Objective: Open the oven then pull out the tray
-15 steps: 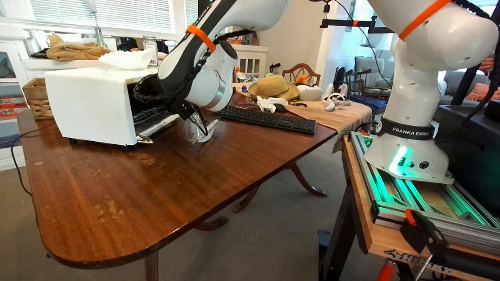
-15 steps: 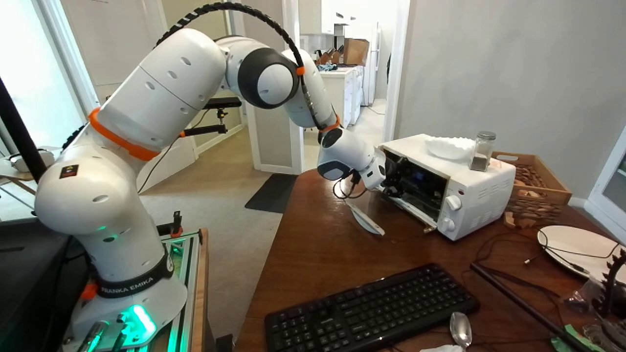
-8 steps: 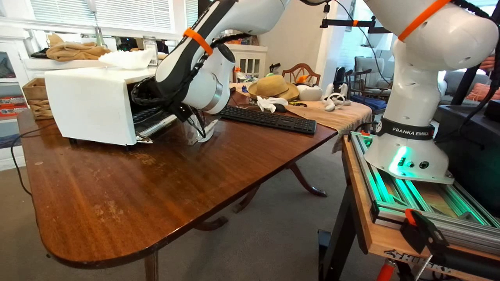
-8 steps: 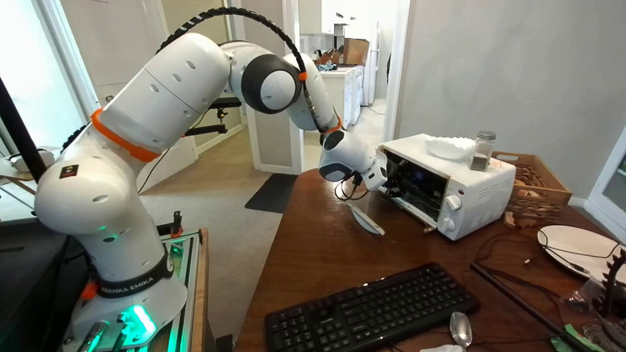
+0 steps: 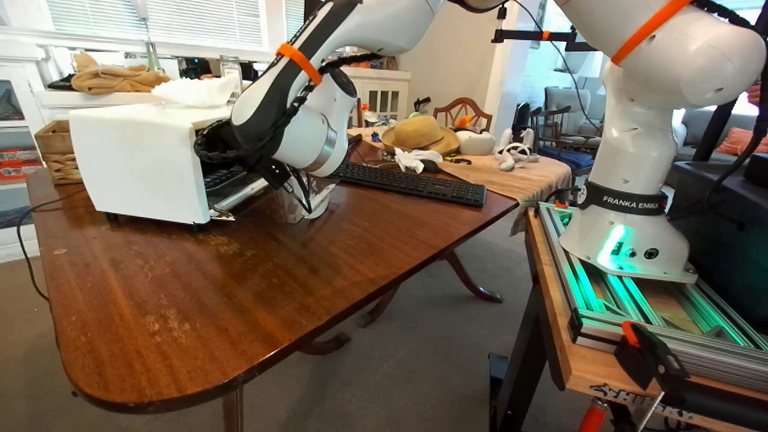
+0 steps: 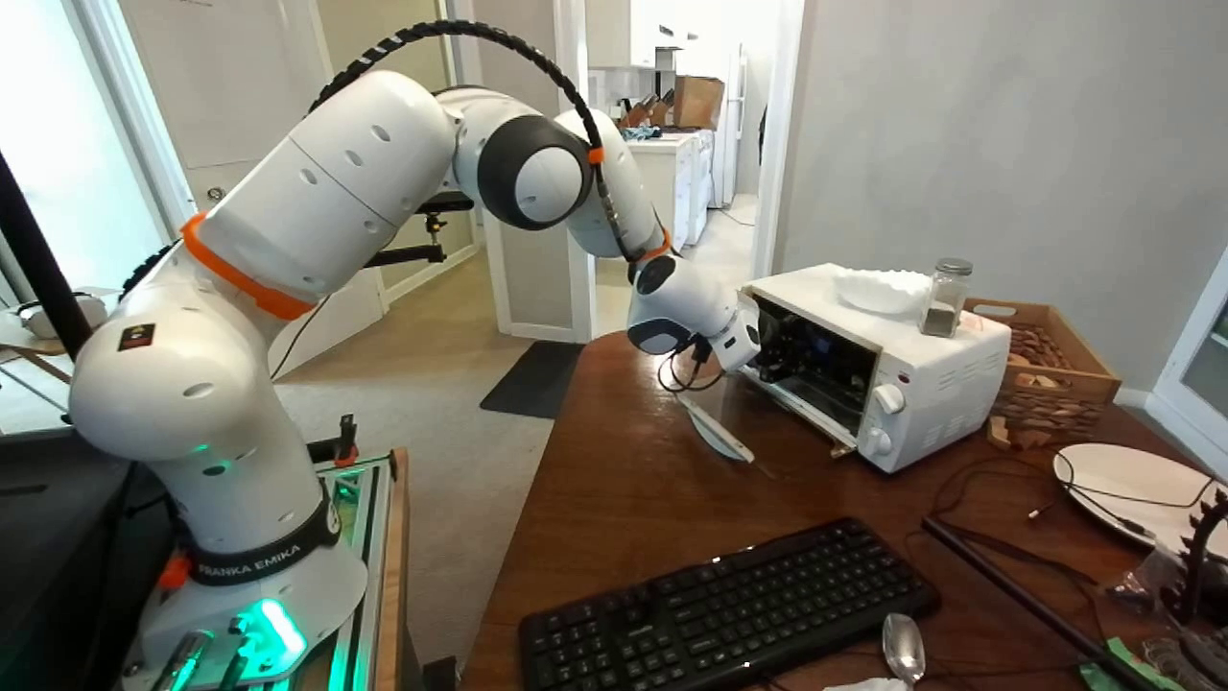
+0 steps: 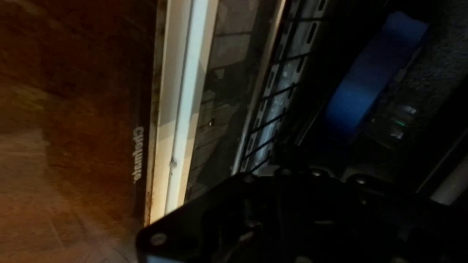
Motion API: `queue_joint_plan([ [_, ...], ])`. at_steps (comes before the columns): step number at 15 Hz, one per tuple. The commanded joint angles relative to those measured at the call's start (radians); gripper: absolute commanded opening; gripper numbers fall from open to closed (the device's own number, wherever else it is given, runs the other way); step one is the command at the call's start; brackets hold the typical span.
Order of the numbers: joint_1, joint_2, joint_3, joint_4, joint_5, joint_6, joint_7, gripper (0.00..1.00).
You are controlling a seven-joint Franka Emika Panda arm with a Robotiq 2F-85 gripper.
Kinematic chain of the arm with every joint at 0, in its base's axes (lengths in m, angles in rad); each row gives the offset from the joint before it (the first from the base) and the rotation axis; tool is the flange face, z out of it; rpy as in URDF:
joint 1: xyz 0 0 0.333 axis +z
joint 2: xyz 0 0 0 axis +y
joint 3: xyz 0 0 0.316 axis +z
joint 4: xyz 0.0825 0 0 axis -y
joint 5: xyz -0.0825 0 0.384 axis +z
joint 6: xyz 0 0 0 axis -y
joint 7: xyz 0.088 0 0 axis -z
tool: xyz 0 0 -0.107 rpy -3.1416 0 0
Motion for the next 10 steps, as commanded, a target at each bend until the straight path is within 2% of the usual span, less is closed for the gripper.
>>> queue_joint_plan([
  [1,0.010,0.024,0.016,0.013,0.002,0.025,-0.007,0.00],
  [7,0.024,0.030,0.039,-0.004,0.006,0.050,0.002,0.00],
  [8,0.024,0.028,0.039,-0.008,0.010,0.058,0.001,0.26],
  [10,0.025,0.023,0.042,-0.018,0.015,0.079,0.003,0.33],
])
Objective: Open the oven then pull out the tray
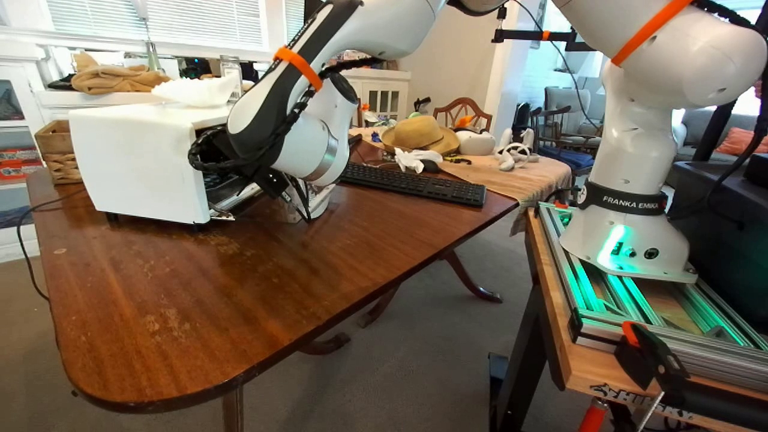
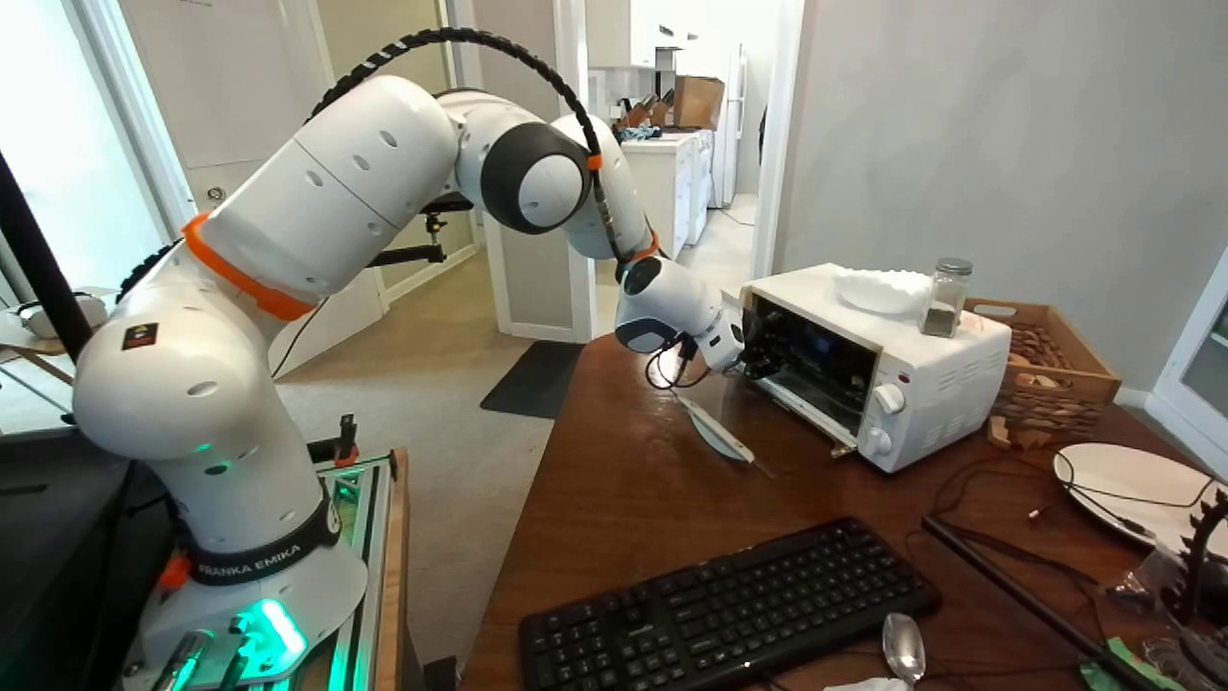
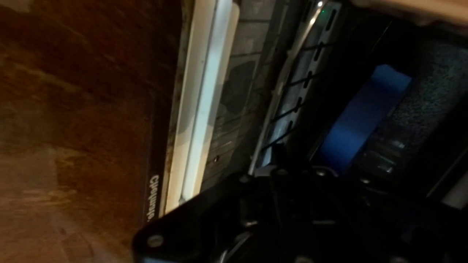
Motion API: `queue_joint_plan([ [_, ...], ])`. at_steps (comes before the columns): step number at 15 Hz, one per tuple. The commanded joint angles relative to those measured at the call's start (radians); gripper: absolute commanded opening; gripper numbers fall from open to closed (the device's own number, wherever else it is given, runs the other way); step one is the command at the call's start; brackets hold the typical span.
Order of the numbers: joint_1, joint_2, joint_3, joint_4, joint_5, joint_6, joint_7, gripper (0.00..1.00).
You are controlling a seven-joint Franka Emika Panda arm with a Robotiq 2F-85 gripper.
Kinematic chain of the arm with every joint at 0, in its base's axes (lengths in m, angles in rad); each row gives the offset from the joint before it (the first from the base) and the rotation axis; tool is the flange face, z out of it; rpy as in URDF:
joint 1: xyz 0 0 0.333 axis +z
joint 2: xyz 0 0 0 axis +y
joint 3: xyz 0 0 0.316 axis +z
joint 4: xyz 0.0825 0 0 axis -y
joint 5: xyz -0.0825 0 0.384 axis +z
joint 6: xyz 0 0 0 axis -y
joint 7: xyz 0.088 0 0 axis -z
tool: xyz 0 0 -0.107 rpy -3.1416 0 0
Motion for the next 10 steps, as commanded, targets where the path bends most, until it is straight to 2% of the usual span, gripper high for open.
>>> queue_joint_plan([
  [1,0.006,0.004,0.010,-0.016,0.015,0.053,0.004,0.42],
  [6,0.000,0.006,0.019,-0.025,0.031,0.101,0.016,0.78],
  [8,-0.010,0.010,0.020,-0.024,0.027,0.112,0.027,0.73],
  [10,-0.012,0.016,0.019,-0.014,0.029,0.109,0.029,0.61],
])
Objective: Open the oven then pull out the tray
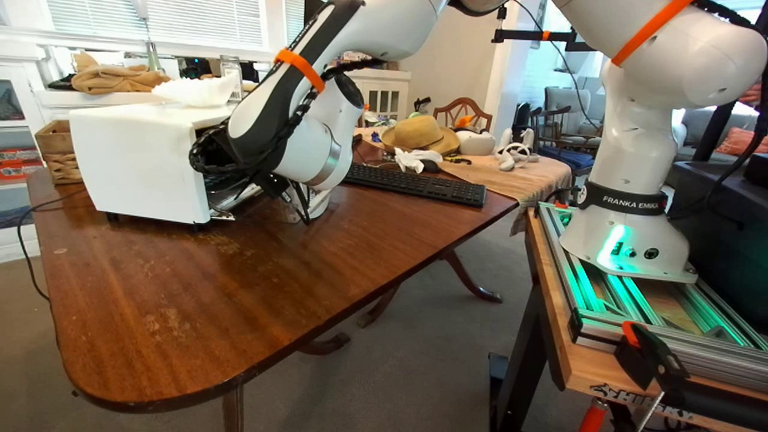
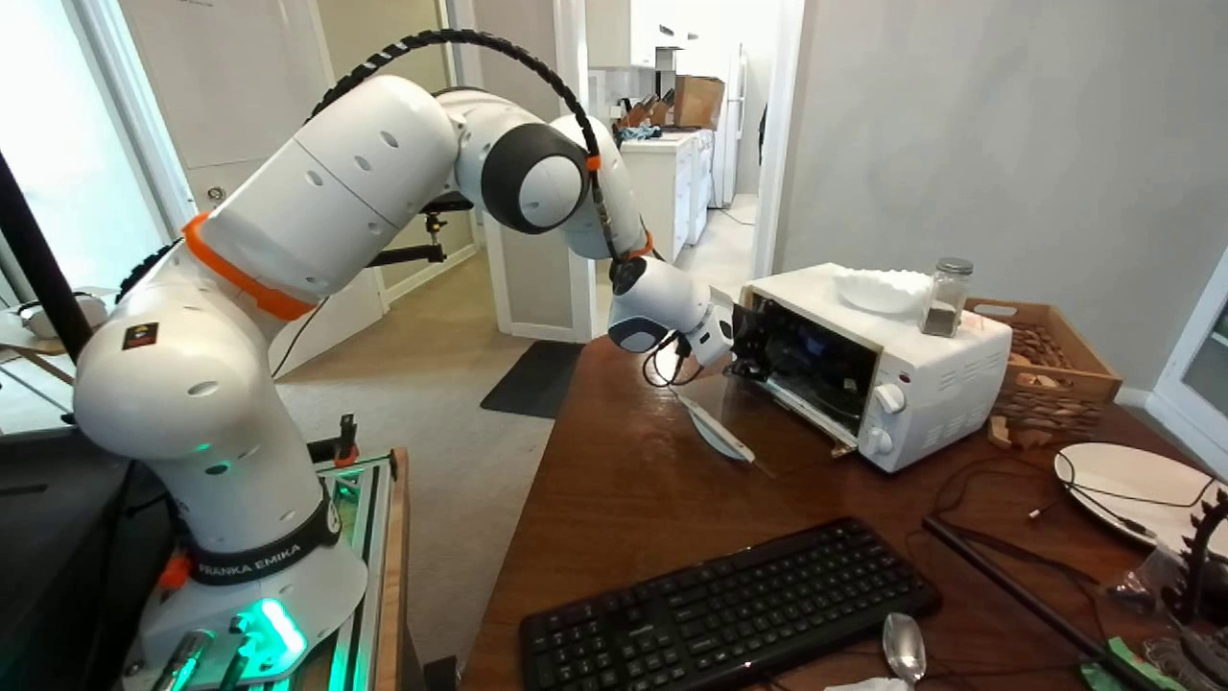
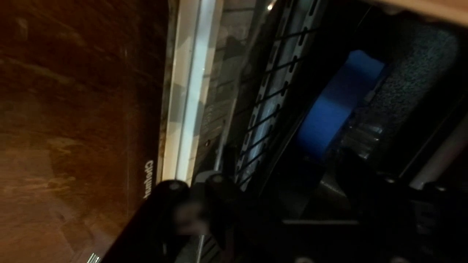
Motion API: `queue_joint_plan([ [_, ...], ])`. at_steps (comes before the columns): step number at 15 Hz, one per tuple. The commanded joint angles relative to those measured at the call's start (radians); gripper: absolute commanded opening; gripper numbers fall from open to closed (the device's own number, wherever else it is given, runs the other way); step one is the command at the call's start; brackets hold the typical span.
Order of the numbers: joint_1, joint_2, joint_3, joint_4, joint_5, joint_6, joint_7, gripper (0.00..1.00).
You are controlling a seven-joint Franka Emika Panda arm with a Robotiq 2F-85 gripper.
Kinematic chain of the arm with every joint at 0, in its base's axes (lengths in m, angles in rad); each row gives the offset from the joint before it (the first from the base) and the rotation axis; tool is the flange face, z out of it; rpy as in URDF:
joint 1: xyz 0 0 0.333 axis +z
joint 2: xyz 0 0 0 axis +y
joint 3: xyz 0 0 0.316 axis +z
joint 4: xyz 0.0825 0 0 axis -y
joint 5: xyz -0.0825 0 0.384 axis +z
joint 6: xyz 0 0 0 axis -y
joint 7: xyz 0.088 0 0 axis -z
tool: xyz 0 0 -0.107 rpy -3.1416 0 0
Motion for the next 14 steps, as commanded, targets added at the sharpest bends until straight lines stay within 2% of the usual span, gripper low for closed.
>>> queue_joint_plan([
  [1,-0.016,0.016,0.000,0.005,0.021,0.008,0.016,0.52],
  [4,-0.019,0.020,0.002,0.002,0.041,0.014,0.020,0.33],
  [6,-0.015,0.017,0.004,-0.001,0.045,0.022,0.024,0.27],
  [7,-0.014,0.015,0.004,-0.005,0.050,0.026,0.026,0.12],
  [8,-0.012,0.013,0.007,-0.010,0.053,0.028,0.028,0.16],
  [9,-0.011,0.011,0.010,-0.014,0.052,0.032,0.032,0.15],
  [10,-0.007,0.008,0.011,-0.020,0.057,0.042,0.034,0.06],
  [11,-0.007,0.006,0.014,-0.026,0.058,0.047,0.037,0.03],
  [14,0.000,0.005,0.023,-0.038,0.073,0.060,0.038,0.00],
])
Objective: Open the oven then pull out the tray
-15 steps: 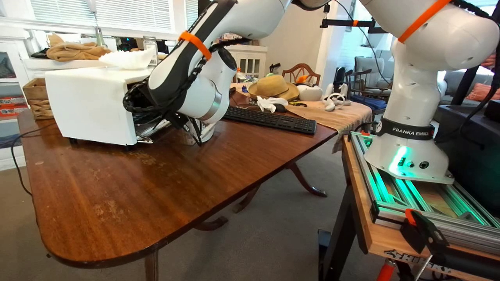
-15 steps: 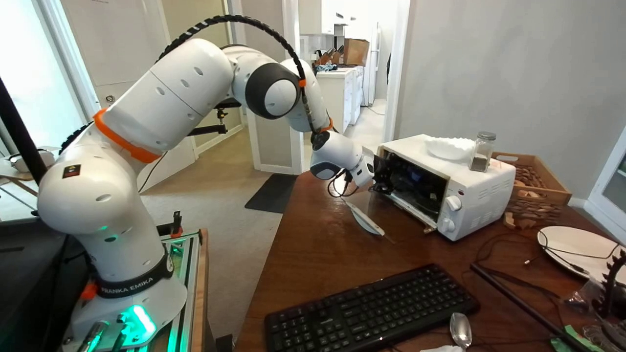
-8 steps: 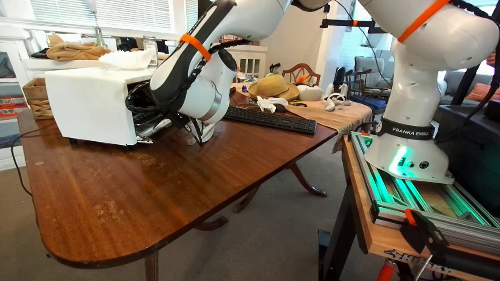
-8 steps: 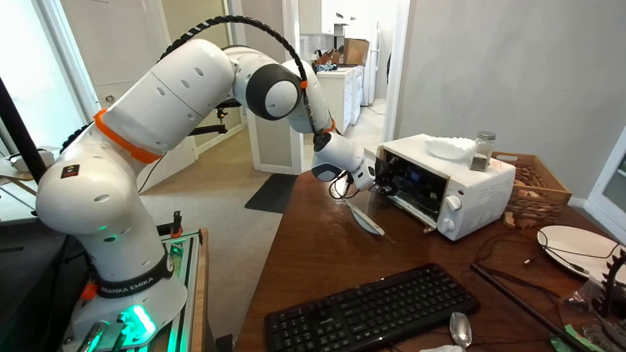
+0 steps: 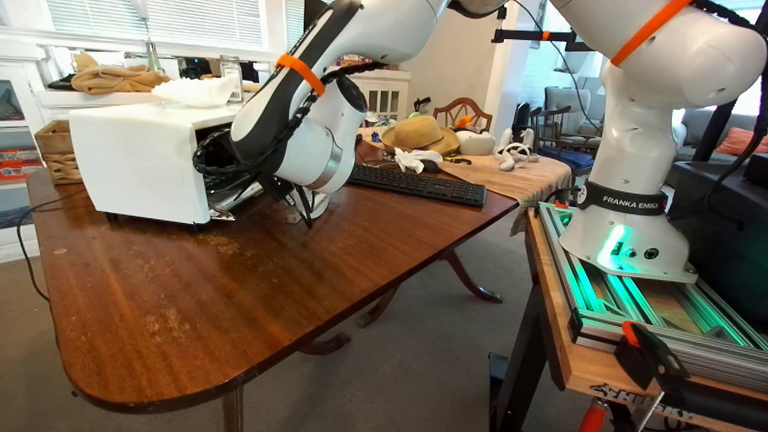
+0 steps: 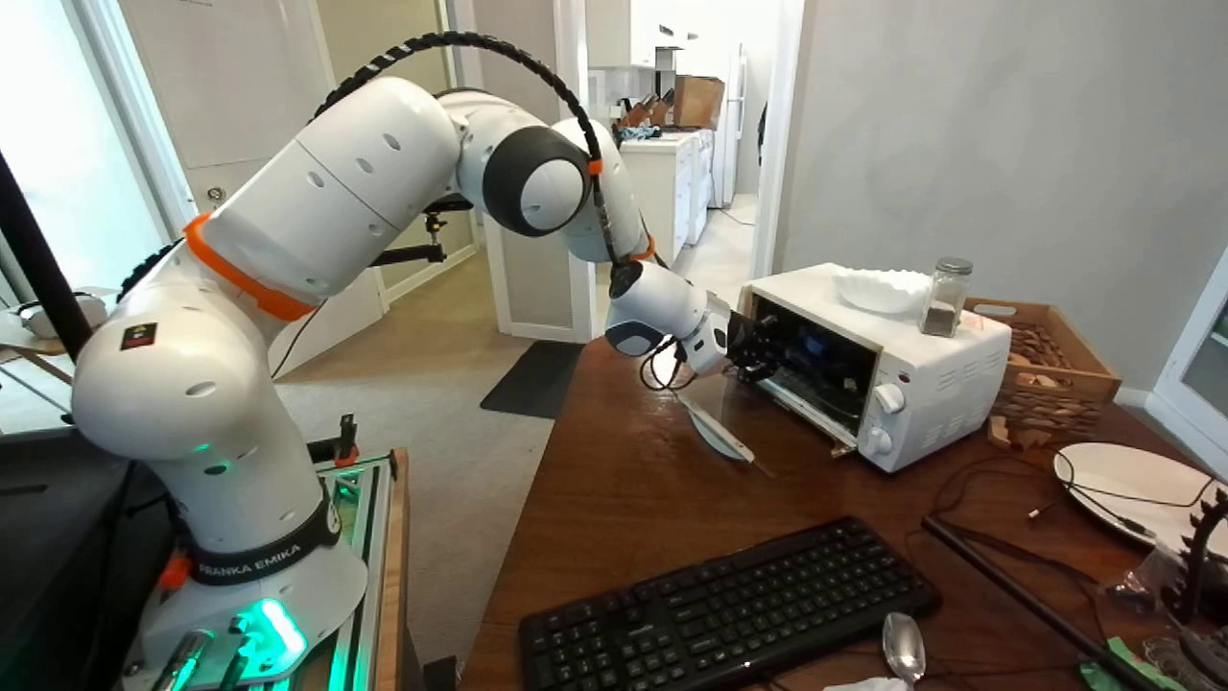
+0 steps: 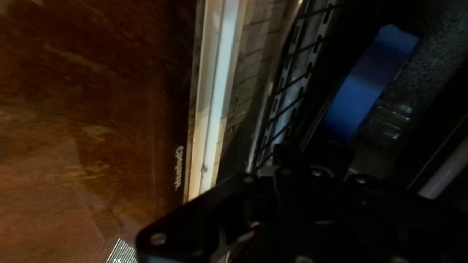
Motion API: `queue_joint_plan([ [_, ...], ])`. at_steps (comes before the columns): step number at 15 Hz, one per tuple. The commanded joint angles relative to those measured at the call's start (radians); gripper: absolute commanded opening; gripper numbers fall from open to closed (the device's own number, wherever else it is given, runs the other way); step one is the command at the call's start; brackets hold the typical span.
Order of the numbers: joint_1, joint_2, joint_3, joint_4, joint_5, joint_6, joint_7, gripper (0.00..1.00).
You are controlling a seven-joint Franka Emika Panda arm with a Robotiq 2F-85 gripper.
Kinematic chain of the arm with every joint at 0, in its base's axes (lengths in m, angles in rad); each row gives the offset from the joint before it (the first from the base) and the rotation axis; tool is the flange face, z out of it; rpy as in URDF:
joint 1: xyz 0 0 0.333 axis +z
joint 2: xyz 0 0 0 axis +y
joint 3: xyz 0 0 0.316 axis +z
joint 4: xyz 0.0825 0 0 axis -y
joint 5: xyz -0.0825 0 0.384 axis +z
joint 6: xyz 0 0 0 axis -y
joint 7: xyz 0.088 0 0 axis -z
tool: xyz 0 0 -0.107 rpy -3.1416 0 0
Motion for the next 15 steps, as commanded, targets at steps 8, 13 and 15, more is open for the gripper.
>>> queue_joint_plan([
  [8,-0.013,0.001,0.053,-0.058,-0.032,0.041,0.136,0.09],
  [13,-0.058,-0.022,0.094,-0.126,-0.150,0.081,0.347,0.23],
  [15,-0.067,-0.039,0.103,-0.165,-0.148,0.089,0.401,0.18],
])
